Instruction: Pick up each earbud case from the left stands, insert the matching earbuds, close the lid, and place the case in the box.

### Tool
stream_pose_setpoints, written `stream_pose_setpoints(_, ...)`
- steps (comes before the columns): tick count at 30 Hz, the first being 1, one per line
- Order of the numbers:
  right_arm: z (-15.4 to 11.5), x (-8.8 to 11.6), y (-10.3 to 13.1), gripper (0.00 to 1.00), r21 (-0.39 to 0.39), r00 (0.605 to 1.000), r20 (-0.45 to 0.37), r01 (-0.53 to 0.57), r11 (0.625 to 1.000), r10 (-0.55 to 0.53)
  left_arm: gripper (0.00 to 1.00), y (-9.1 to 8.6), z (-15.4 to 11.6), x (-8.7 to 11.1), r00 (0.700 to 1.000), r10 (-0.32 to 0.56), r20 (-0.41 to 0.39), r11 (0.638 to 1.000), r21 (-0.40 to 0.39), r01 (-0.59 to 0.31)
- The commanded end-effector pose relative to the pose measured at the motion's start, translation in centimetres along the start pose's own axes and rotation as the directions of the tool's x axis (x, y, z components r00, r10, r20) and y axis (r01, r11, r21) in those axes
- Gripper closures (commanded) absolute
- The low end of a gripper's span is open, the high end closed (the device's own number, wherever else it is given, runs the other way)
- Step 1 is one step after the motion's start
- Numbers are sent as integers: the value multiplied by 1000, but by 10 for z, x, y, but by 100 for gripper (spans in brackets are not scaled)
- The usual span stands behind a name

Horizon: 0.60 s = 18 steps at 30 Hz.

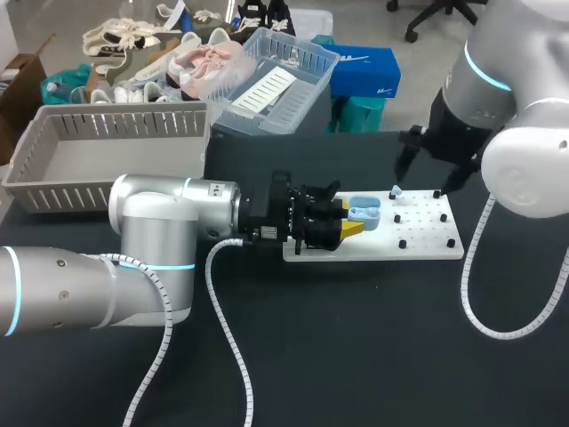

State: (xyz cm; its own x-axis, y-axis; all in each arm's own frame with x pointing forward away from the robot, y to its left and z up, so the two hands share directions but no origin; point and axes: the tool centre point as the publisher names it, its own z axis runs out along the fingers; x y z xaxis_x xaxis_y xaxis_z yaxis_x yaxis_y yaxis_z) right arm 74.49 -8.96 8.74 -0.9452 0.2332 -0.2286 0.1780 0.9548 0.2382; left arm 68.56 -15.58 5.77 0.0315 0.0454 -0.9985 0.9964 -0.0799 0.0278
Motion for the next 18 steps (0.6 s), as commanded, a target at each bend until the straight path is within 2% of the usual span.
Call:
stream_pose_setpoints(1,18,-8,4,48,-16,1000,-15,15,1000,-15,100,1,0,1,1000,0,0,1000,2,0)
stream_pose_setpoints(3,24,-9,6,54,-17,1000,-18,19,1000,-19,100,1,0,1,1000,0,0,1000,2,0)
stream_pose_setpoints(9,36,-12,10,54,6,1000,-19,22,1000,-21,100,1,0,1,1000,0,0,1000,2,0)
stream_pose_setpoints(15,44,-16,10,45,43,1000,-25,11,999,-10,100,1,0,1,1000,0,0,1000,2,0)
stream_pose_setpoints(18,47,-19,9,45,47,1000,-22,-1,999,2,100,1,0,1,1000,0,0,1000,2,0)
